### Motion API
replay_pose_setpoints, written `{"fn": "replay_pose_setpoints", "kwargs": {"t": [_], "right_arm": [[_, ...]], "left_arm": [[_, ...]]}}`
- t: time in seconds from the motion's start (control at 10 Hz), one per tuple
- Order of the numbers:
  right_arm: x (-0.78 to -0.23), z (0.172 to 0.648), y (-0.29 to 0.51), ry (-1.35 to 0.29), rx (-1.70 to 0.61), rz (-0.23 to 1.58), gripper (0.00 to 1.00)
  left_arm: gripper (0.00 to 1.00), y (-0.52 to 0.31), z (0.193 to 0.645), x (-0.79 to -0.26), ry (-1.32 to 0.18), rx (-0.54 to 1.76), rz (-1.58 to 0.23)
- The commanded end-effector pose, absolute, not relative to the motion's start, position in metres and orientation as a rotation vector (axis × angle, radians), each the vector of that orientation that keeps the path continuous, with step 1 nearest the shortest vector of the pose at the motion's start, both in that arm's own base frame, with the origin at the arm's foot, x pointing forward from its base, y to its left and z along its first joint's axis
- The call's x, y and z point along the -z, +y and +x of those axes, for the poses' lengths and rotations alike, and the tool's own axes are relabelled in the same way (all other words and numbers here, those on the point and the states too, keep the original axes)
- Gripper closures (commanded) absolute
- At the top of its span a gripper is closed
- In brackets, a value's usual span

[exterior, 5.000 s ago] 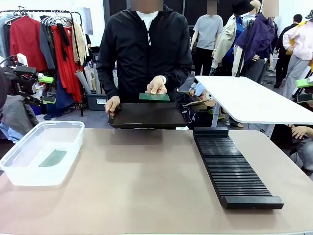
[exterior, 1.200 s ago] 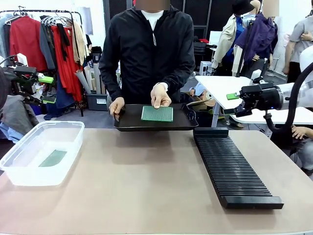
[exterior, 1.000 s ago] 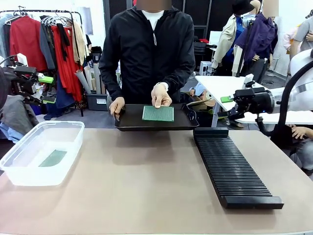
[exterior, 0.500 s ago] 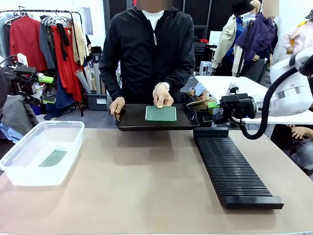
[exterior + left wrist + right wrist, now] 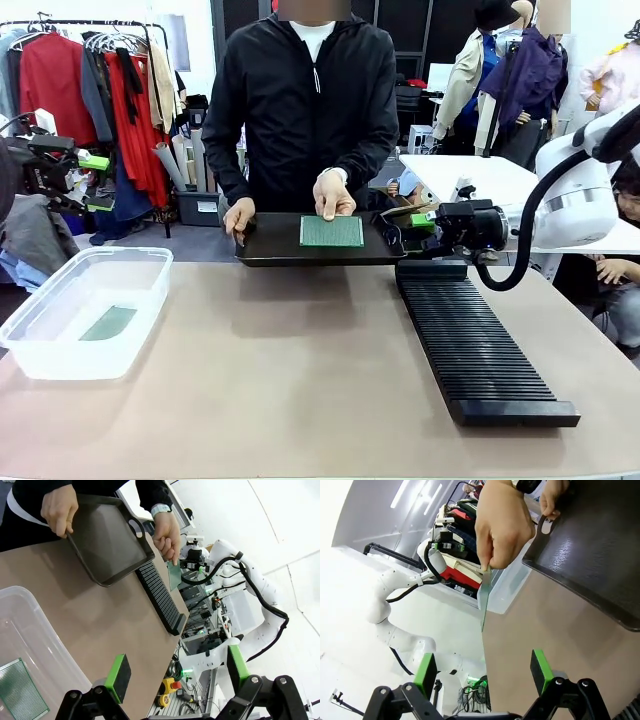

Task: Sort PCBs into racks and boxes based on the side picked up.
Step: Pick up the Blank PCB handed by the Human.

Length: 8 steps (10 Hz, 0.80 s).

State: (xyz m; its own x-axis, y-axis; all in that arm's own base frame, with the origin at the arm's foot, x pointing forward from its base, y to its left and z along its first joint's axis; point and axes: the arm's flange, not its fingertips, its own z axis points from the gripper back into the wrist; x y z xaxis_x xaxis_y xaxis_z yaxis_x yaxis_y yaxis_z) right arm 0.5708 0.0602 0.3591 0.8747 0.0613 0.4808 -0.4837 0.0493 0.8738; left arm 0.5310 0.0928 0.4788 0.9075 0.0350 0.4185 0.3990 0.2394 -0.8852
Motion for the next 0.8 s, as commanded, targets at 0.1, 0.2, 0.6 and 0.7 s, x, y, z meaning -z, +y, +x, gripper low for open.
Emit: {"fn": "replay_pose_setpoints", "kwargs": {"t": [0.1,0.2,0.6,0.7], "right_arm": [[-0.358,0.588,0.083,-0.396,-0.386,1.45,0.0],[-0.36,0.59,0.088,-0.393,-0.372,1.44,0.0],[-0.361,0.595,0.113,-0.39,-0.349,1.481,0.0],[-0.36,0.596,0.12,-0.384,-0.347,1.491,0.0]], "left_arm": [[0.0,0.093,0.53,-0.48,-0.402,0.263,-1.319],[0.0,0.093,0.53,-0.48,-0.402,0.263,-1.319],[0.0,0.093,0.53,-0.48,-0.402,0.263,-1.319],[0.0,0.093,0.53,-0.48,-0.402,0.263,-1.319]]}}
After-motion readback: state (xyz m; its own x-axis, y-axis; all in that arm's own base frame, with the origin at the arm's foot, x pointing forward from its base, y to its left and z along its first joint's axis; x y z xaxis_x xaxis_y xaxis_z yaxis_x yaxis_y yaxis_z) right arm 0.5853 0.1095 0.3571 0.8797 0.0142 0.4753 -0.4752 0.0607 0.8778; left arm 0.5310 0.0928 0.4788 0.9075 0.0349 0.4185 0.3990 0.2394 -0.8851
